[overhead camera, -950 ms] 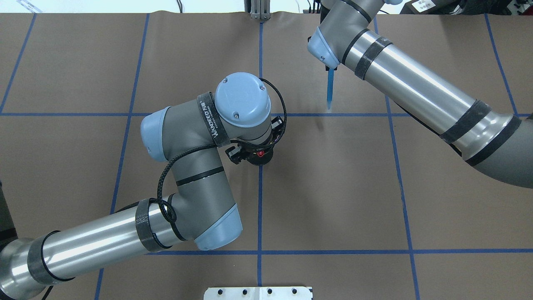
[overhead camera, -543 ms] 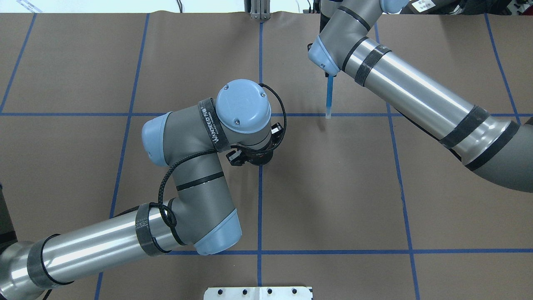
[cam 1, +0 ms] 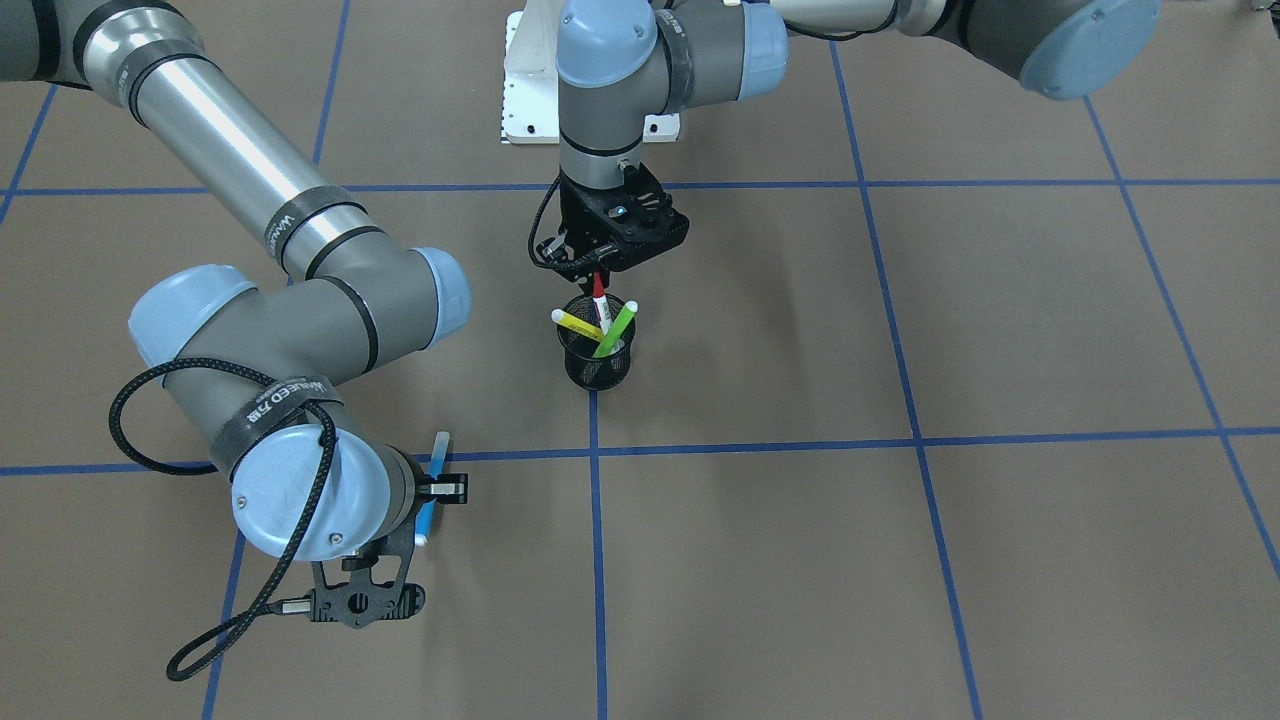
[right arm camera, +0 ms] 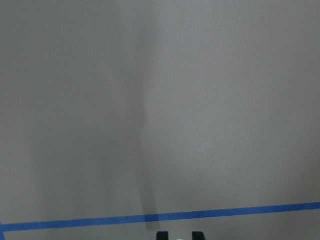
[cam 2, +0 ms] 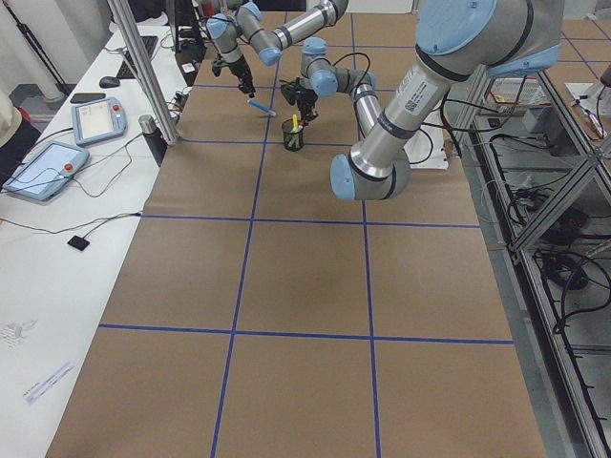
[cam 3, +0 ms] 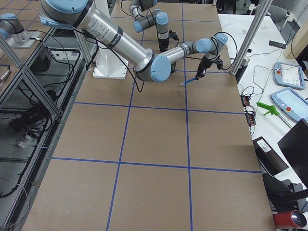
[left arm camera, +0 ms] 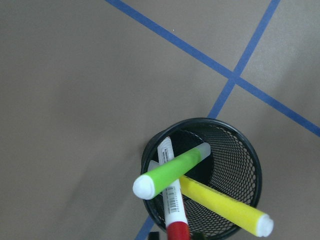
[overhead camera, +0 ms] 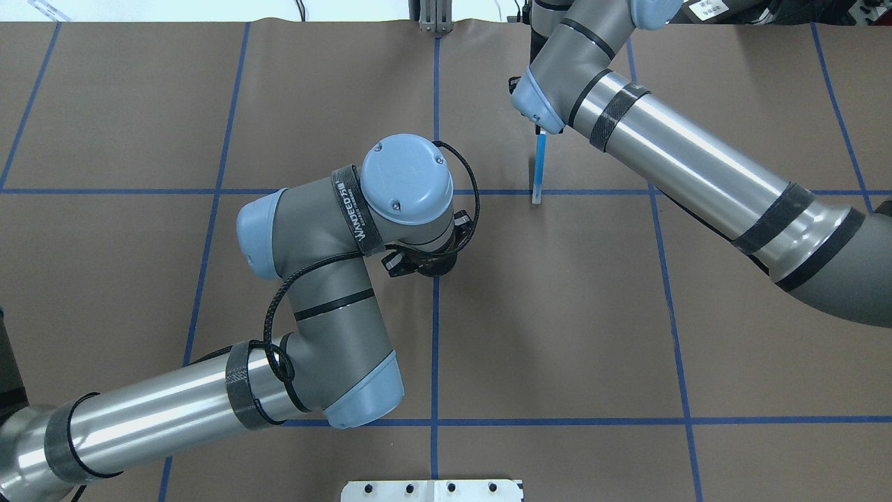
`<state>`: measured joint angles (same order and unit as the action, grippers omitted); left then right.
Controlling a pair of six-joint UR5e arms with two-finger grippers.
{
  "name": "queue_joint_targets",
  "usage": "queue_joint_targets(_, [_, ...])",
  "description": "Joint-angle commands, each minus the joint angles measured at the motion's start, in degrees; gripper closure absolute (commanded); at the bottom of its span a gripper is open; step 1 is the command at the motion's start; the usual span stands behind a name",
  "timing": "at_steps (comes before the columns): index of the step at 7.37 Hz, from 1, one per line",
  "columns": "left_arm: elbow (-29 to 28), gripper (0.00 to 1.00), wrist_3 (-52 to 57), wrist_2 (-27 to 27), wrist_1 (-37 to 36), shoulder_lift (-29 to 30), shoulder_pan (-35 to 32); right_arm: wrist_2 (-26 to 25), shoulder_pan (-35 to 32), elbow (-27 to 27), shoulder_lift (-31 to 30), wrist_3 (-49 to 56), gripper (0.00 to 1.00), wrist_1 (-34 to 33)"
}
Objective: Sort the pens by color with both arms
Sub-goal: 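Lay the blue marker beyond the cup while the left gripper reaches in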
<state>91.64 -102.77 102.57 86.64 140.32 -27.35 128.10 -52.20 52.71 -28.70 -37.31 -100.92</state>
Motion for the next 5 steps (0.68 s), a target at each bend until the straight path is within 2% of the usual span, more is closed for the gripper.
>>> queue_joint_targets(1, [1.8,1.00,0.5,0.0,-0.2,0.0,-0.2,-5.8,0.8,6.3,-1.4,-2.9,0.00,1.0])
queue_joint_targets(3, [8.0,1.00,3.5,0.3,-2.9,-0.3,-1.6,-7.3,-5.9,17.2,-6.8,-3.0,0.00,0.0])
queue_joint_targets(5, [14.5,1.00,7.0,0.1,-5.3,-0.1,-4.0,-7.1,-15.4,18.5,-9.9,-3.6,0.00,-2.0])
